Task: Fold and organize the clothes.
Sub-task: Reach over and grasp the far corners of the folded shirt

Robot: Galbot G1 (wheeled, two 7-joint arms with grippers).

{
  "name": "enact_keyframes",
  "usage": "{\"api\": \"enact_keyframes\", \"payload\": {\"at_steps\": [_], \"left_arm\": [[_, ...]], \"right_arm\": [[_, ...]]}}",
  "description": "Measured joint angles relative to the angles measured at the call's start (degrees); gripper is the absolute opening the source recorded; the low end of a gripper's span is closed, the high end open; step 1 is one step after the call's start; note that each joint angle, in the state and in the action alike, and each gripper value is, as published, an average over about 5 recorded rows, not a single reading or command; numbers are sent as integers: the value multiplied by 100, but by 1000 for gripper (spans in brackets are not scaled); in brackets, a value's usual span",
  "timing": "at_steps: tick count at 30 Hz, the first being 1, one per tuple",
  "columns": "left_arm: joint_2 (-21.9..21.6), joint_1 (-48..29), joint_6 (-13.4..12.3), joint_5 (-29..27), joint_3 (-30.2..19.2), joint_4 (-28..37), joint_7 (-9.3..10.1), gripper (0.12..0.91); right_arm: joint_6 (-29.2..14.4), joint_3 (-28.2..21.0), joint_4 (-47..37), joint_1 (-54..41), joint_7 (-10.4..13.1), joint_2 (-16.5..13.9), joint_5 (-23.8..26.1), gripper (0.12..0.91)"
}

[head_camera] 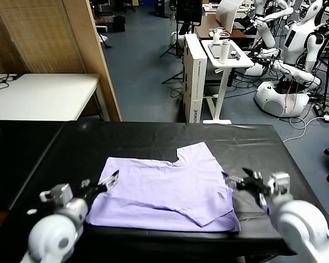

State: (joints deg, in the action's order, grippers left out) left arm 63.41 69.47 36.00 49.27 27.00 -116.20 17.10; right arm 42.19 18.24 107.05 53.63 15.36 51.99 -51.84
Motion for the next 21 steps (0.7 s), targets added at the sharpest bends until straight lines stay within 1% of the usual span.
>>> {"api": "enact_keyframes", "payload": {"at_steps": [5, 8, 13, 21], "left_arm": [[-93, -697, 7, -137, -317, 825, -263, 907], [-145, -996, -12, -210, -469, 1186, -371, 907], [-178, -1291, -31, -216, -591, 1600, -406, 907], [-216, -1381, -96, -279, -636, 1865, -435, 907]], "right_arm": [[0, -306, -585, -465, -23, 130, 65, 907], [0, -446, -850, -660, -40, 197, 101, 907], [0, -638, -1160, -907, -95, 284, 160, 907], [0, -908, -1491, -1195, -159, 439, 204, 907]]}}
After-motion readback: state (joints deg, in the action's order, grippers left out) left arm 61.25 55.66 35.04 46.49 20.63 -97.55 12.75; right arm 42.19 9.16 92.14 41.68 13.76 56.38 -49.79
